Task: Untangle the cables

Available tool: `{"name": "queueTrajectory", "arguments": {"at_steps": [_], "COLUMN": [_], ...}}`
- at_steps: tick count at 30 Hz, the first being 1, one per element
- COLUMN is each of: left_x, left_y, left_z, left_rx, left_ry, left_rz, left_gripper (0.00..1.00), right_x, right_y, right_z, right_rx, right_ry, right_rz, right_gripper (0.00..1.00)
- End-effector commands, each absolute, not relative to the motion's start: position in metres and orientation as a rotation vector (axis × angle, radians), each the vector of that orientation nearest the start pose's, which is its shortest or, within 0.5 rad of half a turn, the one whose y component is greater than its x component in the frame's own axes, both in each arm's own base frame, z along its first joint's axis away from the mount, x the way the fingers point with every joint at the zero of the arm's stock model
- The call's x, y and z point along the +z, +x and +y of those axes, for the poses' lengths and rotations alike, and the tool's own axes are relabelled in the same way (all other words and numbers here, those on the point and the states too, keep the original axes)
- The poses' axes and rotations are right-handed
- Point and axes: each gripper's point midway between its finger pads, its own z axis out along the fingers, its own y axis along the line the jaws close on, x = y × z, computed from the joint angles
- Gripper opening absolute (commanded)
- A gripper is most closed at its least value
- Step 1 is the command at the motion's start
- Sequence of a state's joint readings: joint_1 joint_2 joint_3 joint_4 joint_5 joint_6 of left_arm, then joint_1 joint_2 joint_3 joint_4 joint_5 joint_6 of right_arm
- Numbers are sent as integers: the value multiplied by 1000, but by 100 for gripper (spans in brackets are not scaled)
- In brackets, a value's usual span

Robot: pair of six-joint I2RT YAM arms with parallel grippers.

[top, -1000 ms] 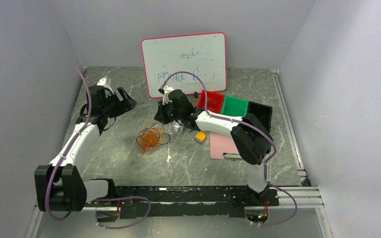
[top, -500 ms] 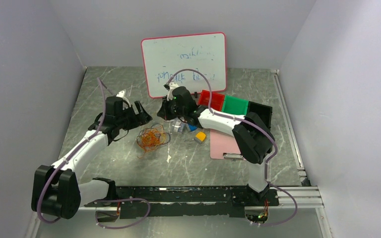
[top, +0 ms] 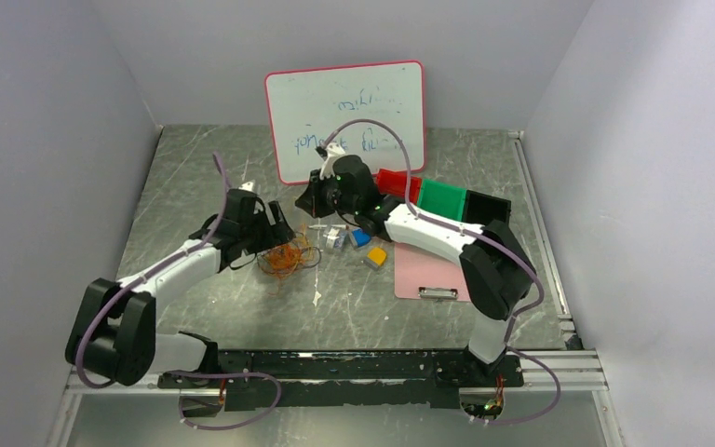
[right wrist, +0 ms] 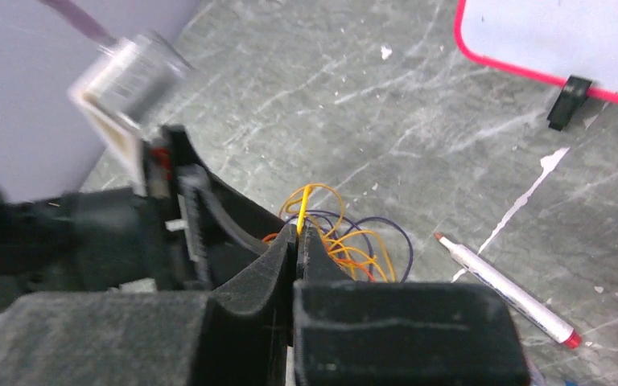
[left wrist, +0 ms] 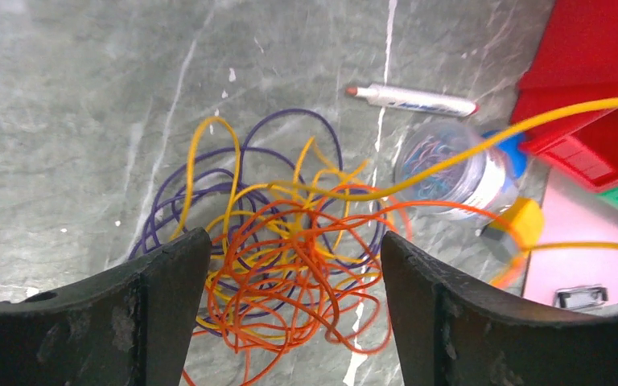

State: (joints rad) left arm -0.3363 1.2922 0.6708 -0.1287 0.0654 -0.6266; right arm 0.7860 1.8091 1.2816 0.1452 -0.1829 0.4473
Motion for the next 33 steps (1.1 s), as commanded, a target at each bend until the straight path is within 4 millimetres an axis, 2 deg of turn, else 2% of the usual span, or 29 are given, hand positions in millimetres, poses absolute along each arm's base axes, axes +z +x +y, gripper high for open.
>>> {"name": "queueTrajectory", "arguments": {"at_steps": [1,9,13,24,33], "left_x": [73,45,32,20,12], "left_y": [320,316,313,312,309], "left_z": [-151,-147,-147,-143,-139], "left_rx": [-468,-395,-379,-325,-293], "left_ry": [-312,-310,-313,-307,-309], "left_rz": [2349,2396,2428,2451,2464], "left_gripper": [81,79,77,74,67], "right_x": [209,259,283,350,386], "right_y": [350,350,352,378,386], "right_z": [410,391,373,298,249], "right_rx": [976,962,935,804,612], "right_ry": [-439,-406,-378,-267,-227], "right_rz": [1935,1839,1796,1670,1599], "right_gripper": [0,0,0,0,0]}}
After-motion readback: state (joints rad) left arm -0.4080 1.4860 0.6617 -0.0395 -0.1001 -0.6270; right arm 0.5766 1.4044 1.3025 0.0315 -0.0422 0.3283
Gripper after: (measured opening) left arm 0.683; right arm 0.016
